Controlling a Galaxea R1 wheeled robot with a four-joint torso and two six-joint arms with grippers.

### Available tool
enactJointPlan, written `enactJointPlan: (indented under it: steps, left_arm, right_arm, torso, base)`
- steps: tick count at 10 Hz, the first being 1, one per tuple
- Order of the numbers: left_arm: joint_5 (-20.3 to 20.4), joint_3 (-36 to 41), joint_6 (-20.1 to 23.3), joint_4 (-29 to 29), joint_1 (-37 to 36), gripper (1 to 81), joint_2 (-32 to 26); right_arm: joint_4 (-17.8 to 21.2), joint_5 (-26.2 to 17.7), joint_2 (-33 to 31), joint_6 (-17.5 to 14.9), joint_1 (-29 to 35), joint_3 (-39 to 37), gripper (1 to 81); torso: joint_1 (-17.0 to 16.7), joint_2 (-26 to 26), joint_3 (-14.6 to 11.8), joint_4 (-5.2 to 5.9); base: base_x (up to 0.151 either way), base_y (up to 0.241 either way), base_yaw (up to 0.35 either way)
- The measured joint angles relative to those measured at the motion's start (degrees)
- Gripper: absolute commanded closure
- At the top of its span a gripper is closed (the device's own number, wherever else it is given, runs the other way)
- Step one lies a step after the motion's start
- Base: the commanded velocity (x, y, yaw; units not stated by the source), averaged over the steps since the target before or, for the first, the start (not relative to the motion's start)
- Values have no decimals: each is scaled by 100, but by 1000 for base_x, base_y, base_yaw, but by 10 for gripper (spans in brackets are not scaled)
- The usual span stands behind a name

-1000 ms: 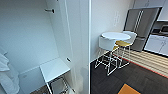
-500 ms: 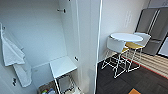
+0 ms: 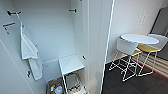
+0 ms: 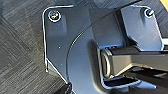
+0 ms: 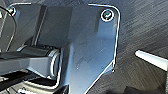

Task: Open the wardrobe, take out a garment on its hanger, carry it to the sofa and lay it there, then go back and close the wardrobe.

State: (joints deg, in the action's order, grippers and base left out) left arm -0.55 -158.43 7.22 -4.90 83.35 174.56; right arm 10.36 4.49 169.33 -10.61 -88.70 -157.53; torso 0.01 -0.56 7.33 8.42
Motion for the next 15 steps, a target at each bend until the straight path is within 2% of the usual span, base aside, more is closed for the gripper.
enactJointPlan:
  steps: [15]
  left_arm:
    - [6, 2, 2, 2, 2, 10, 69]
  right_arm:
    - [33, 2, 27, 17, 66, 5, 10]
  torso:
    - [0, 0, 0, 0]
  base:
    - [0, 0, 237]
